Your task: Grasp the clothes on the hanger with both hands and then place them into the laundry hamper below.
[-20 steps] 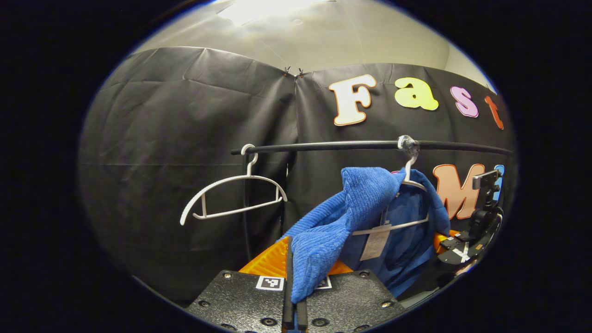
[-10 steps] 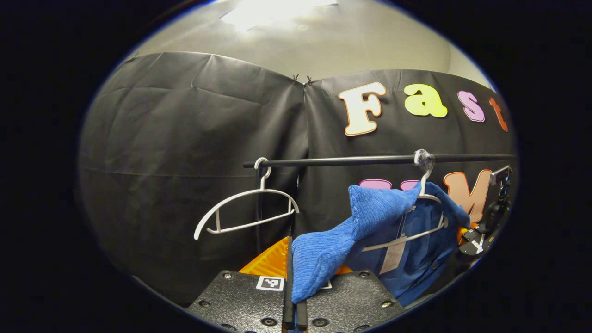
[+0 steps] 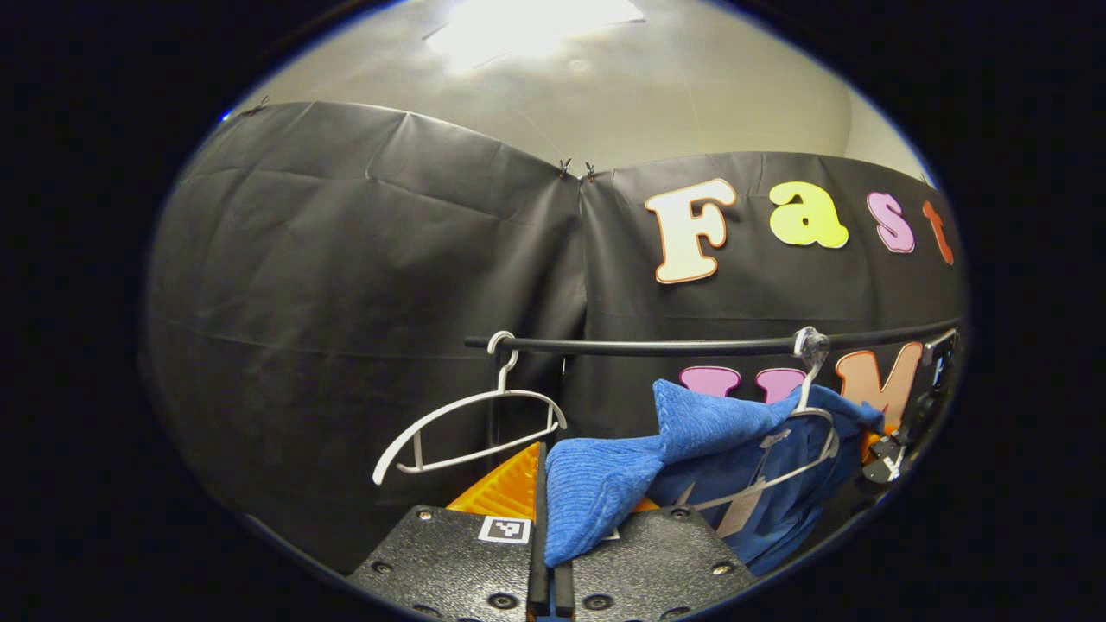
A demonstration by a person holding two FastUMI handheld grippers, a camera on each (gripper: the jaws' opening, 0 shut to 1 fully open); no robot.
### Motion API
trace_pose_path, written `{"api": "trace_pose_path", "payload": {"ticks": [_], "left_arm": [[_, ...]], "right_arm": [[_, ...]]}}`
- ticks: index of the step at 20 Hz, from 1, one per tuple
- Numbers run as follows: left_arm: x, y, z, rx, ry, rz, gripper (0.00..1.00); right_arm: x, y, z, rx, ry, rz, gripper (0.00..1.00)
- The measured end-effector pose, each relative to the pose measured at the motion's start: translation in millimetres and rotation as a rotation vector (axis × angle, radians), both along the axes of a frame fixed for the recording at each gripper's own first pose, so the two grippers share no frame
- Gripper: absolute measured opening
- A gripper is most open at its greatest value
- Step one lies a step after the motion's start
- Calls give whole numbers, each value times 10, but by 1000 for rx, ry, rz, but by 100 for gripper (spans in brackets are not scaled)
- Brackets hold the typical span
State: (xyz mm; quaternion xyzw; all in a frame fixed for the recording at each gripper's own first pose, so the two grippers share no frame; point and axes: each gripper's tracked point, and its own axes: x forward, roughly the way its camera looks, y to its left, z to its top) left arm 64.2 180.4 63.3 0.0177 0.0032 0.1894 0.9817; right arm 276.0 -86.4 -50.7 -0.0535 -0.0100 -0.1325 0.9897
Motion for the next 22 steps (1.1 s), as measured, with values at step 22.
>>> {"api": "trace_pose_path", "payload": {"ticks": [22], "left_arm": [[476,397,-650,10,89,-48,6]], "right_arm": [[249,-79,-172,3,14,-15,6]]}}
